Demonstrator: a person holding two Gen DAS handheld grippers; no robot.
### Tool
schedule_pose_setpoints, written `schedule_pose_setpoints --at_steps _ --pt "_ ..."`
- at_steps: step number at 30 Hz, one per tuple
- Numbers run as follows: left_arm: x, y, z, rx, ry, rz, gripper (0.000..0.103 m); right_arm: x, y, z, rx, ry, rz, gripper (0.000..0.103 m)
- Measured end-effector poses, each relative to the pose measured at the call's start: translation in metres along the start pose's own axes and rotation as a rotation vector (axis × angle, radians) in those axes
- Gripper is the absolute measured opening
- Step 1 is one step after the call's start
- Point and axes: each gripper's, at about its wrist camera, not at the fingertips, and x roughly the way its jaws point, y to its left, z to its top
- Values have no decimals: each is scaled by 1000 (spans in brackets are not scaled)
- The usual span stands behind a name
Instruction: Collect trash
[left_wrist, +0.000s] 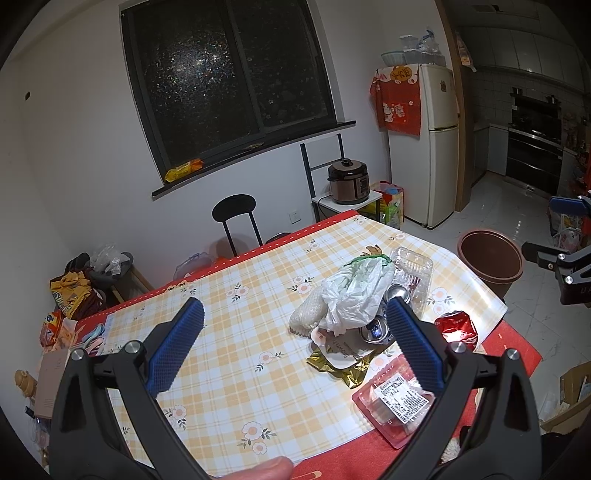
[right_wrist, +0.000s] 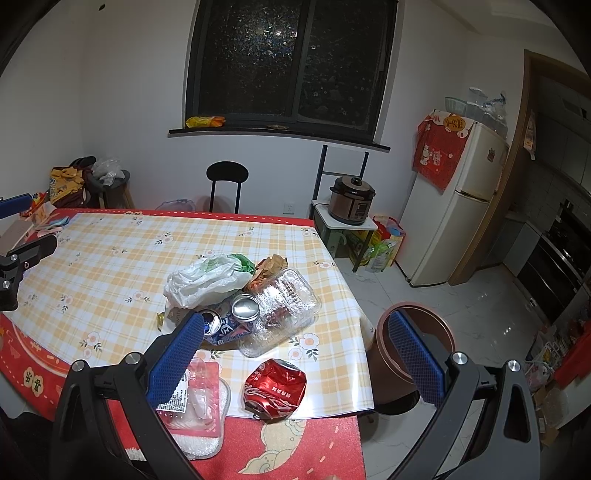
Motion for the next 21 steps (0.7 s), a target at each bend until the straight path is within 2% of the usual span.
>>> schedule_pose_setpoints --at_steps 21 --pt "5 7 -8 -3 4 -2 97 5 0 -2 -7 8 3 98"
